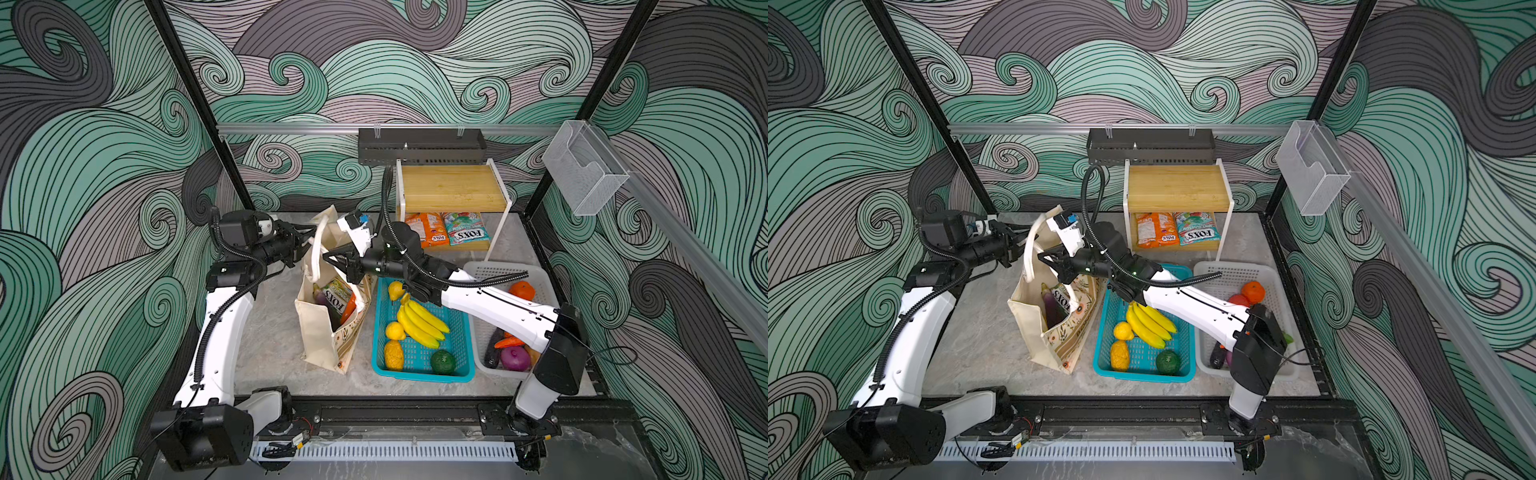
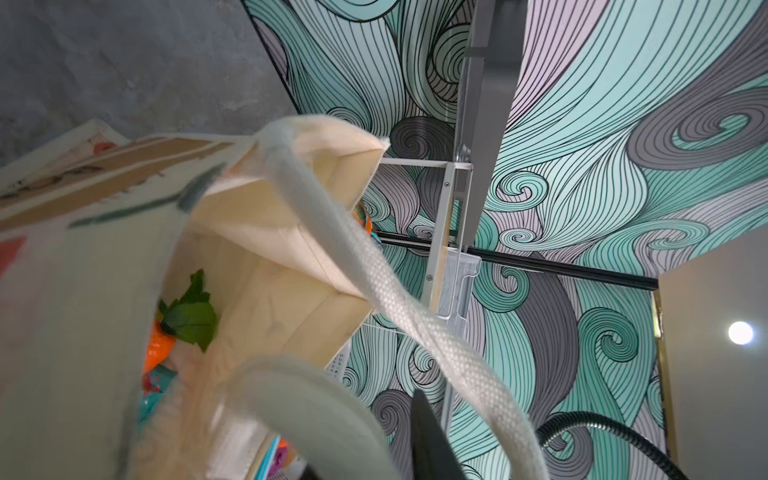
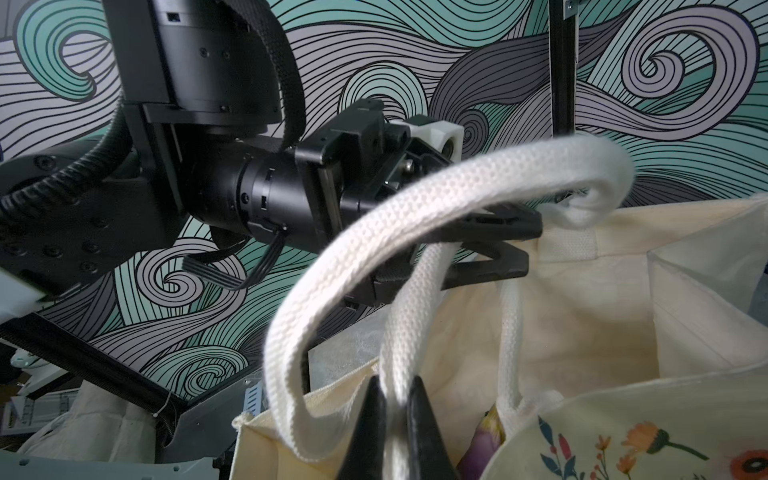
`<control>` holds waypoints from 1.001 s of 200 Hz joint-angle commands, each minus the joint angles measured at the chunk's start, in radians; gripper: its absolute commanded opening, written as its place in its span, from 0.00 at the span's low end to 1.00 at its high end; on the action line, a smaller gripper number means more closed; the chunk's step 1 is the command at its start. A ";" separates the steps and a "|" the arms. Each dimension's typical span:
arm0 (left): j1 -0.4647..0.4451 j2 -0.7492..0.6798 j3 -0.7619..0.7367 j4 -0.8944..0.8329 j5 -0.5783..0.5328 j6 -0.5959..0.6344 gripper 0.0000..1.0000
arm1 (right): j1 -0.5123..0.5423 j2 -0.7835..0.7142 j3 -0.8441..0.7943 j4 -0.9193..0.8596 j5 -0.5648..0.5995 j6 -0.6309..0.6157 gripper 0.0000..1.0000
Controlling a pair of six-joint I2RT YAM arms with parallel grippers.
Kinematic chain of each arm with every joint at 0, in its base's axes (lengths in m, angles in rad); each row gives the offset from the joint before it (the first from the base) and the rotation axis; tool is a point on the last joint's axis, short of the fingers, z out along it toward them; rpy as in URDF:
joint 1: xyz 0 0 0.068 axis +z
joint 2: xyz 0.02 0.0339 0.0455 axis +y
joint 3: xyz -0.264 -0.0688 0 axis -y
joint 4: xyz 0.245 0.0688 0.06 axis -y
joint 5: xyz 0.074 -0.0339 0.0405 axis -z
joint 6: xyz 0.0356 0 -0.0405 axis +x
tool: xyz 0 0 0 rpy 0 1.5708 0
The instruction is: Place the food into the grocery bag and tie it
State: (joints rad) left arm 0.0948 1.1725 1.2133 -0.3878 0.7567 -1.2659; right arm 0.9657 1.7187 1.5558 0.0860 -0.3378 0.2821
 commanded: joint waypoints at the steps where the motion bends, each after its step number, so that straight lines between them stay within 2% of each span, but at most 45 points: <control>1: -0.007 0.010 0.052 -0.001 0.006 0.048 0.02 | 0.019 -0.056 -0.007 0.013 -0.027 0.027 0.00; 23: -0.008 0.015 0.109 -0.013 0.016 0.067 0.00 | 0.019 -0.075 -0.008 -0.022 -0.012 0.017 0.00; 27: -0.009 0.014 0.122 -0.017 0.018 0.071 0.00 | 0.018 -0.076 -0.008 -0.030 -0.011 0.014 0.03; 39: -0.009 0.010 0.152 -0.039 0.019 0.083 0.00 | 0.015 -0.082 -0.008 -0.052 -0.011 0.014 0.19; 54: -0.009 -0.004 0.173 -0.052 0.008 0.094 0.00 | 0.009 -0.096 -0.017 -0.058 -0.027 0.012 0.52; 63: -0.010 -0.014 0.174 -0.050 0.003 0.093 0.00 | 0.005 -0.113 -0.032 -0.055 -0.027 0.012 0.65; 69: -0.010 -0.019 0.172 -0.048 0.002 0.091 0.00 | 0.001 -0.127 -0.048 -0.043 -0.023 0.013 0.69; 82: -0.010 -0.031 0.161 -0.040 0.005 0.091 0.00 | -0.012 -0.158 -0.090 0.000 -0.013 0.032 0.71; 95: -0.013 -0.040 0.161 -0.037 0.007 0.112 0.00 | -0.042 -0.190 -0.124 0.041 -0.012 0.108 0.71; 111: -0.013 -0.051 0.152 -0.034 0.000 0.121 0.00 | -0.093 -0.207 -0.135 0.070 -0.072 0.213 0.71; 125: -0.013 -0.060 0.139 -0.013 -0.002 0.114 0.00 | -0.123 -0.190 -0.110 0.024 -0.107 0.226 0.71; 140: -0.013 -0.062 0.132 0.010 0.013 0.122 0.00 | -0.137 -0.143 -0.033 -0.133 -0.123 0.161 0.80; 143: -0.013 -0.062 0.129 0.015 0.018 0.126 0.00 | -0.137 -0.132 -0.015 -0.169 -0.121 0.143 0.88; 156: -0.013 -0.059 0.123 0.023 0.043 0.145 0.00 | -0.137 -0.090 0.026 -0.261 -0.107 0.085 0.98; 184: -0.013 -0.060 0.089 0.079 0.112 0.159 0.00 | -0.141 -0.035 0.046 -0.264 -0.097 -0.004 0.92; 200: -0.013 -0.067 0.075 0.099 0.136 0.175 0.00 | -0.145 -0.018 0.031 -0.180 -0.179 -0.023 0.80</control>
State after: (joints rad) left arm 0.0826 1.1370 1.2980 -0.3809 0.8227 -1.1389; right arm 0.8223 1.6691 1.5799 -0.1123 -0.4320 0.3336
